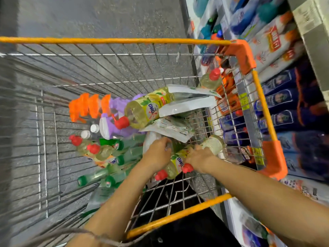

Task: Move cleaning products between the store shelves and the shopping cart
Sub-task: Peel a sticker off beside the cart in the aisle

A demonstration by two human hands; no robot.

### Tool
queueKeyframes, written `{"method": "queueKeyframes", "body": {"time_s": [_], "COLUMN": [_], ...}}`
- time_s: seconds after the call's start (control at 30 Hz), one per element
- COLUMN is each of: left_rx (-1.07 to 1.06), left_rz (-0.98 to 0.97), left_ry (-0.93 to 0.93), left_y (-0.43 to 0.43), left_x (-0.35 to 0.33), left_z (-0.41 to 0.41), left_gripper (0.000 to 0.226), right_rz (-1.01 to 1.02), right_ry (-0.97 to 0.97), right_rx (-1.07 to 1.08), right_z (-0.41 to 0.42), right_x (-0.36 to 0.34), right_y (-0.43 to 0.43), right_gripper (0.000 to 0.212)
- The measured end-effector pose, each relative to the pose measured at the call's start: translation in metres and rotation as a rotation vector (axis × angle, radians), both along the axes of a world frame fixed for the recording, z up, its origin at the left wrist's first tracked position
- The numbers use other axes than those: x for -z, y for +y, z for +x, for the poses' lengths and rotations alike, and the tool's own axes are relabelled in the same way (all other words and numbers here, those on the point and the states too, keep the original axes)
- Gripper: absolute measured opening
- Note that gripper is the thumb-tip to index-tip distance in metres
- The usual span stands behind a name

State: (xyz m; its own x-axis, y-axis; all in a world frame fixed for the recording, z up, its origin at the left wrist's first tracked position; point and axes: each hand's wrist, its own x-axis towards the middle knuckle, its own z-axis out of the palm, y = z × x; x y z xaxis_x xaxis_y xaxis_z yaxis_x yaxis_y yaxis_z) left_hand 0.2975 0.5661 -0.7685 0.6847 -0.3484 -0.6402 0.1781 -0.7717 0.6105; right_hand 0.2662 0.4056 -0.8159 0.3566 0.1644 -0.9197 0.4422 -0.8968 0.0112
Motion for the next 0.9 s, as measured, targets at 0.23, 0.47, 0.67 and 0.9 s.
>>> {"method": "queueKeyframes", "body": {"time_s": [0.23, 0.47, 0.67, 0.9], "left_rx": [0.02, 0.043, 0.171, -0.002], "left_rz": [0.01, -0.001, -0.1, -0.453], "left_ry": [0.049, 0.061, 0.127, -0.111], "left_y": [-0.001, -0.004, -0.005, -0.007], "left_x": [0.011, 0.009, 0.0, -0.034], "left_z": [-0.01, -0.008, -0.02, -0.018], "left_gripper": [0.033, 0.047, 0.072, 0.083], "right_rz": [-0.017, 0.303, 0.787, 1.206], "right_ry": [-0.008, -0.051, -0.21, -0.184], "right_rx": [-0.127, 0.231, 0.634, 0.925], "right_z": [0.001, 0.024, 0.005, -0.001], "right_x": [0.009, -0.039, -0.103, -0.18], "right_y": [0.004, -0.01, -0.051, -0.045], "right_gripper": [0.052, 0.048, 0.036, 0.032]}}
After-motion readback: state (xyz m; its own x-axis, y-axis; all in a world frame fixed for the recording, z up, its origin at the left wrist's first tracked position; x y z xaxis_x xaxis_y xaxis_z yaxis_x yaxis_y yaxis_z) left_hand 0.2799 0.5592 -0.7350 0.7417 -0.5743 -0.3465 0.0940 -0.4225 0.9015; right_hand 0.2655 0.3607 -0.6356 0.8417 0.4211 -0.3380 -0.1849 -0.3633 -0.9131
